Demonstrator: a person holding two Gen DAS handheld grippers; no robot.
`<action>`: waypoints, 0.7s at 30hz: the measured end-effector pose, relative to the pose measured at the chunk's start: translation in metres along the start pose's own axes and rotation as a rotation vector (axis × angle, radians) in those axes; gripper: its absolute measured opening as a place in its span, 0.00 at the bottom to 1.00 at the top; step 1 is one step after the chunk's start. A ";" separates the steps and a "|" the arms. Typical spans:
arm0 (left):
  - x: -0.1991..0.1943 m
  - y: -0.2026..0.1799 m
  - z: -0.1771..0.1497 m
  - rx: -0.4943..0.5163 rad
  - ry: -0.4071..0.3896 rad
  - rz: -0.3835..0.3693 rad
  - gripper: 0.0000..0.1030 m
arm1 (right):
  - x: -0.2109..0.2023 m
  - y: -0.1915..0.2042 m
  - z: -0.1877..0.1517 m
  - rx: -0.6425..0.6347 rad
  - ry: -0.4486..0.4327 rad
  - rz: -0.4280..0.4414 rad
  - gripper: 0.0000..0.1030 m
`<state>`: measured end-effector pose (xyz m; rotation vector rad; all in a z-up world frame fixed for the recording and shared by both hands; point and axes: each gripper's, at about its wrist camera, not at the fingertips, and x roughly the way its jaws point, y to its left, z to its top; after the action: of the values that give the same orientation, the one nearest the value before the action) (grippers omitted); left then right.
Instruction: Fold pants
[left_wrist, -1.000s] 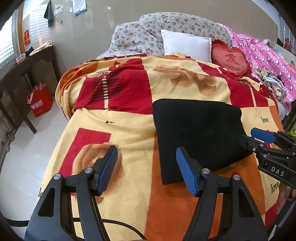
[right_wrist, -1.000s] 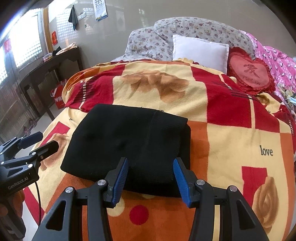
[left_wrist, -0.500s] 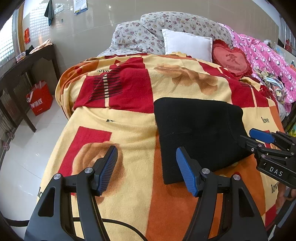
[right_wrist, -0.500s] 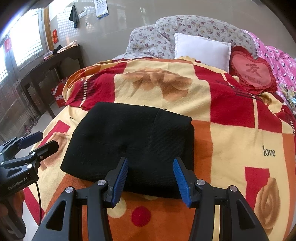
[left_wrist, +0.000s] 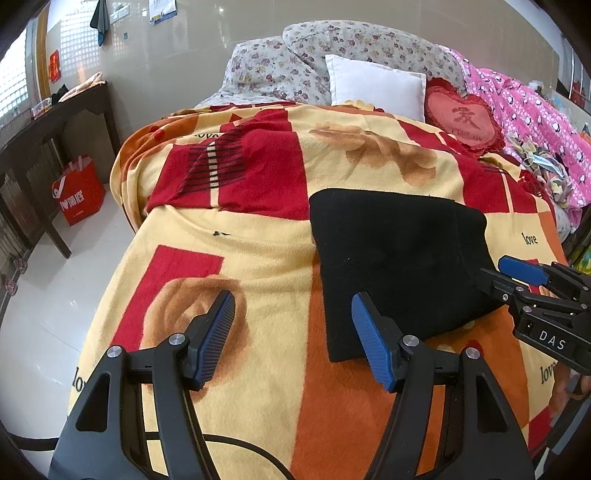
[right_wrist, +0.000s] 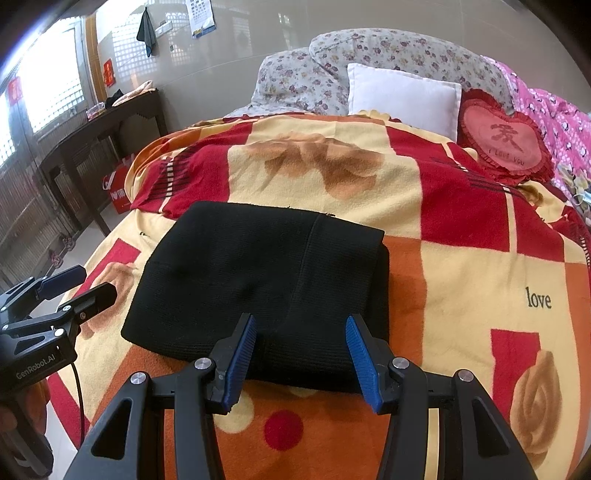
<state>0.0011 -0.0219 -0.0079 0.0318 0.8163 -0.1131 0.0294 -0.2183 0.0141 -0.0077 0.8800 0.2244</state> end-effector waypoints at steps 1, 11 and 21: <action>0.000 0.000 0.000 0.000 0.000 0.001 0.64 | 0.000 0.000 0.000 0.000 0.000 0.001 0.47; 0.001 -0.002 -0.003 -0.003 0.007 -0.006 0.64 | 0.002 0.001 -0.004 0.006 0.001 0.008 0.47; 0.000 -0.004 -0.002 -0.001 0.004 -0.010 0.64 | 0.002 0.001 -0.005 0.004 0.003 0.007 0.47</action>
<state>-0.0009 -0.0257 -0.0089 0.0274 0.8205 -0.1219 0.0264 -0.2172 0.0091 -0.0012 0.8837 0.2297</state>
